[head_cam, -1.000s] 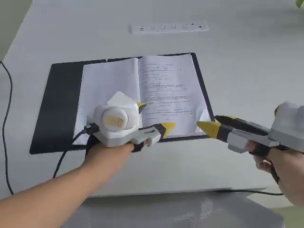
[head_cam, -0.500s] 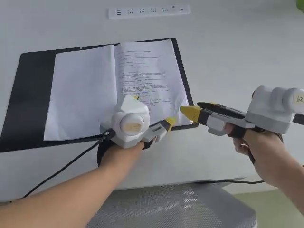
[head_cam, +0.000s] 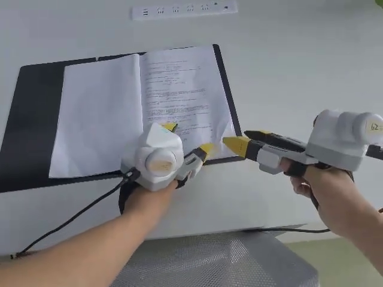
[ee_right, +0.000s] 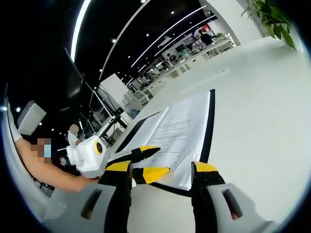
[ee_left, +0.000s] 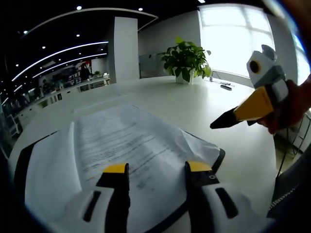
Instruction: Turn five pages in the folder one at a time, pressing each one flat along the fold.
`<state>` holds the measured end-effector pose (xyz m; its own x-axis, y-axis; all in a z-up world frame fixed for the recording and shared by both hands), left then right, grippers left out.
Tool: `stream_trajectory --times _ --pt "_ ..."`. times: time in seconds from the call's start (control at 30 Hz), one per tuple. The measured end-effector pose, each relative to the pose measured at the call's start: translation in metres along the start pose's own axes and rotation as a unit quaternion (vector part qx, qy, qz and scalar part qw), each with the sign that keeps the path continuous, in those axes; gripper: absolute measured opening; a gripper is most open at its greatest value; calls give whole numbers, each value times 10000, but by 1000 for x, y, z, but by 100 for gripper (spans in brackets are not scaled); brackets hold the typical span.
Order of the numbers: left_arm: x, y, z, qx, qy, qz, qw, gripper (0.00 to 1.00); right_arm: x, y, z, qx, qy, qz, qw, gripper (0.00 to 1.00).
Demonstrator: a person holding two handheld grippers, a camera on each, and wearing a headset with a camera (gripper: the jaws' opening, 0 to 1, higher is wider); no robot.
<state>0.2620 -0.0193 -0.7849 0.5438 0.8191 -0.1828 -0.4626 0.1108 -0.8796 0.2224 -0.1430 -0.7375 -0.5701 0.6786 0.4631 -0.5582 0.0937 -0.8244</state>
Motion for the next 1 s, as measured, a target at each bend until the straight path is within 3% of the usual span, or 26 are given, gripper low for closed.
stream_trajectory --times 0.1,0.2,0.3,0.37,0.67,0.87,1.0 --pt "0 0 0 -28 44 17 10000 42 0 -1 -2 3 -23 4 10000 47" --pt "2 0 0 -23 19 74 10000 29 0 -2 -4 8 -38 37 10000 47" --pt "2 -1 0 -35 50 16 10000 27 0 -3 -6 17 -59 46 10000 47" --pt "8 -3 0 -46 -32 65 10000 20 0 -2 -8 33 -65 37 10000 47" --pt "13 -5 -1 5 -117 59 9999 5 -2 -2 -12 32 -80 21 10000 47" --pt "14 -4 0 19 -131 127 9998 3 -3 -6 -19 9 -119 6 9999 45" --pt "14 -4 0 21 -140 155 9998 3 -10 0 -25 109 -59 -228 9997 43"
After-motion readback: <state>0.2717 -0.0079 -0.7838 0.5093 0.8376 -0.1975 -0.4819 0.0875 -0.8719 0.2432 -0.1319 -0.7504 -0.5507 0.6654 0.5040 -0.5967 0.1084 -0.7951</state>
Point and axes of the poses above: the centre of the closed fingertips' face, and the gripper's own axes: z roughly backward along the fingers, x roughly to its left, y roughly out of its underside, the point moved 5 cm from there along z, roughly backward along the fingers, and after that the axes turned 11 degrees about z, right-handed, at the moved point
